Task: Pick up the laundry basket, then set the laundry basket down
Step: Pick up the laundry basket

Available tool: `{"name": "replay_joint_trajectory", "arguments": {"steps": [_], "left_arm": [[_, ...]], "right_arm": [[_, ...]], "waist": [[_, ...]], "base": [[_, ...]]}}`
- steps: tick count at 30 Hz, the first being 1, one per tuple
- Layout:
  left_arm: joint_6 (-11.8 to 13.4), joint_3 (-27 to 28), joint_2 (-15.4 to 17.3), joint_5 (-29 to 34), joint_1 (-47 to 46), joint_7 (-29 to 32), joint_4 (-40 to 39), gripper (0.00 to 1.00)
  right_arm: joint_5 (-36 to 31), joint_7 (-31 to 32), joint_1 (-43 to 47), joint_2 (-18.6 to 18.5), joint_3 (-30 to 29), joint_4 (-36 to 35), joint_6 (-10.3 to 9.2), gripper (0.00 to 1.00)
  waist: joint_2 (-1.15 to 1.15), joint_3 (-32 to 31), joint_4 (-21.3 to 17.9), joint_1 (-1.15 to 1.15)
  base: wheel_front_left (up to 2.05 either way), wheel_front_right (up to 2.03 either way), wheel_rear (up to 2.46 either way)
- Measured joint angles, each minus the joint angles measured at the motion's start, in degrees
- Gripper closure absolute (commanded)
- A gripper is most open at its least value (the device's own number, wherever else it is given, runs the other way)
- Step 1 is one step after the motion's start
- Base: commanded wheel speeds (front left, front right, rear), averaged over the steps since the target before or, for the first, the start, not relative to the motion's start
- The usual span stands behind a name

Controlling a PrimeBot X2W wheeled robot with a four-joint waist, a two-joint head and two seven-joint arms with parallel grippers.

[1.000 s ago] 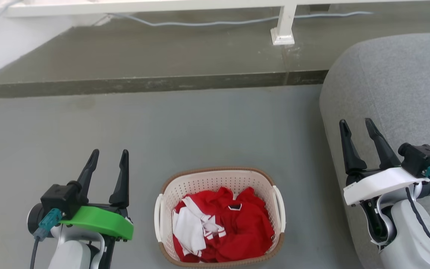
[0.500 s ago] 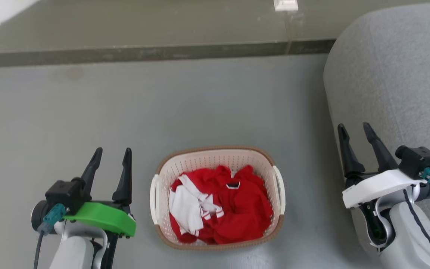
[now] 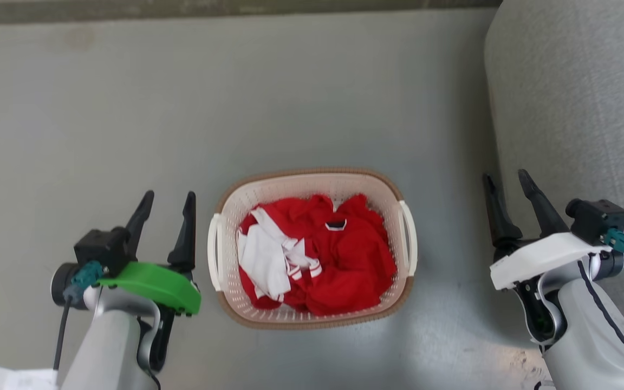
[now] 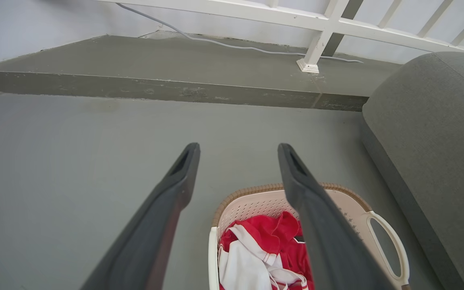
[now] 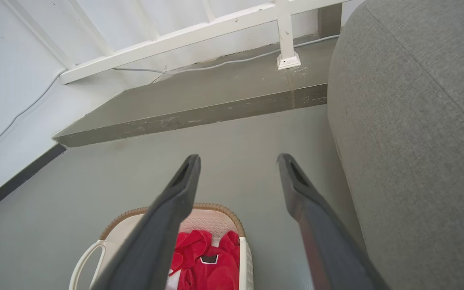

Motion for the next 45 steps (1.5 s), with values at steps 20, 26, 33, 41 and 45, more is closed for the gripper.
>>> {"name": "replay_joint_trajectory", "arguments": {"steps": [20,26,33,41,45], "left_arm": [[0.0,-5.7,-0.6,-4.2,-10.6,0.0,13.8,0.00],[0.0,-7.3,-0.7,-5.6,-13.1,0.0,18.9,0.00],[0.0,-9.2,-0.8,-8.2,-17.4,0.3,22.8,0.00],[0.0,-12.0,-1.1,-10.4,-21.7,2.6,26.2,0.00],[0.0,-13.5,-1.1,-12.8,-23.6,4.4,28.5,0.00]], "right_arm": [[4.0,0.0,-7.1,-1.5,8.5,12.0,0.00,0.00],[4.9,0.0,-10.3,-1.5,11.4,15.0,0.04,0.00],[6.7,0.2,-14.4,-2.4,13.3,18.0,0.05,0.00],[7.9,1.2,-18.3,-3.1,15.4,20.6,0.05,0.00],[8.5,2.0,-20.6,-3.2,16.7,22.2,0.05,0.00]], "waist": [[0.00,12.6,1.5,0.00],[0.00,16.0,1.8,0.00],[0.00,20.1,1.8,0.01],[0.00,24.3,2.0,0.01],[0.00,26.5,2.3,0.01]], "base": [[0.00,0.00,0.00],[0.00,0.00,0.00],[0.00,0.00,0.00],[0.00,0.00,0.00],[0.00,0.00,0.00]]}}
